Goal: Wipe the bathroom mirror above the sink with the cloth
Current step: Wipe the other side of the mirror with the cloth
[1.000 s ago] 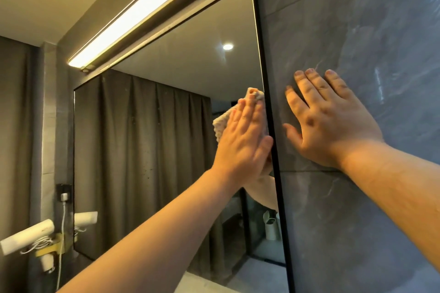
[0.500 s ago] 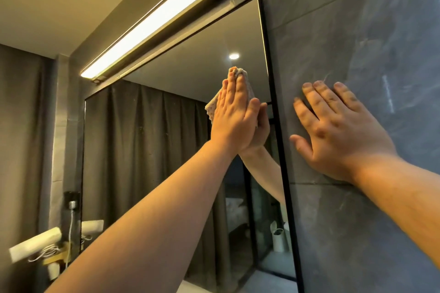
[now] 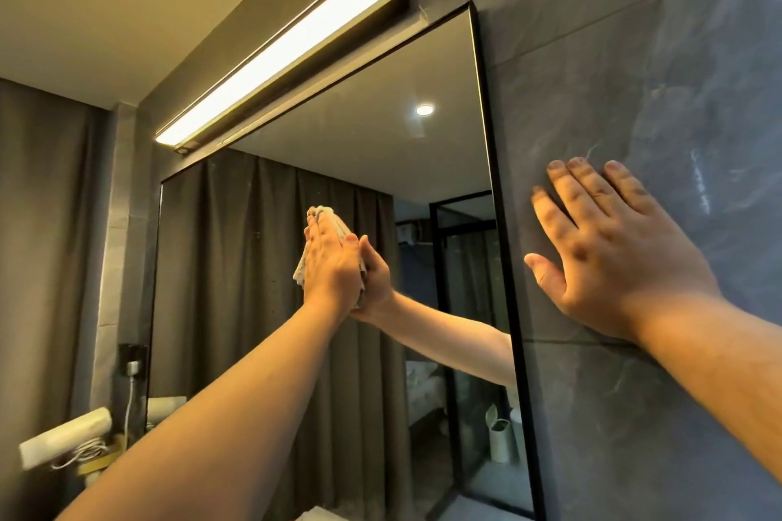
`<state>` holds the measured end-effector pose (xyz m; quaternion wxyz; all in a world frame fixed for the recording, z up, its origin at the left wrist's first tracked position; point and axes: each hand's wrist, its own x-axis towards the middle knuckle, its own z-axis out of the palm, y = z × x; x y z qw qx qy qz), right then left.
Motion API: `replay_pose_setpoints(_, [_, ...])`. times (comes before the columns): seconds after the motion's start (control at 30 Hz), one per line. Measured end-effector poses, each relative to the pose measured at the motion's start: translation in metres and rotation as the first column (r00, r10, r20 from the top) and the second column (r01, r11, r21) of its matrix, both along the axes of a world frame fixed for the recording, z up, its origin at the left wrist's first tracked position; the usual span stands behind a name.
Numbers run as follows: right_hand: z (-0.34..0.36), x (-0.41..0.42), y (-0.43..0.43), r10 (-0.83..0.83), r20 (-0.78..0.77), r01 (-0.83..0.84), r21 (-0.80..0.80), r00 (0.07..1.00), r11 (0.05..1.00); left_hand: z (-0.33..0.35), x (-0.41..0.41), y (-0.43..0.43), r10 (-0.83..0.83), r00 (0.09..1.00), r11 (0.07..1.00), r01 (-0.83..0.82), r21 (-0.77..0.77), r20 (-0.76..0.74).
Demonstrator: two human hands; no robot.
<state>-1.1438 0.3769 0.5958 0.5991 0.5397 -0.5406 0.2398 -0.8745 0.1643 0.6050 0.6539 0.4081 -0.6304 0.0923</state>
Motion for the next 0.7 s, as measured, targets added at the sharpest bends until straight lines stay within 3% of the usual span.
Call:
replay_pose_setpoints(0.2, [0.000, -0.001, -0.001, -0.001, 0.001, 0.001, 0.002, 1.000, 1.000, 0.063, 0.012, -0.007, -0.048, 0.985, 0.986, 0.073, 0.148, -0.165])
replay_pose_setpoints(0.37, [0.001, -0.003, -0.003, -0.007, -0.003, 0.007, 0.008, 1.000, 1.000, 0.083, 0.015, -0.010, -0.108, 0.988, 0.991, 0.116, 0.069, -0.108])
replay_pose_setpoints(0.57, [0.001, -0.004, -0.004, -0.016, -0.006, 0.016, 0.008, 1.000, 1.000, 0.091, -0.011, -0.021, -0.007, 1.000, 0.995, 0.009, -0.104, 0.020])
replay_pose_setpoints(0.7, [0.000, -0.005, -0.005, -0.007, 0.001, 0.007, 0.010, 1.000, 1.000, 0.095, -0.059, 0.005, -0.025, 0.998, 0.981, 0.014, -0.194, -0.052])
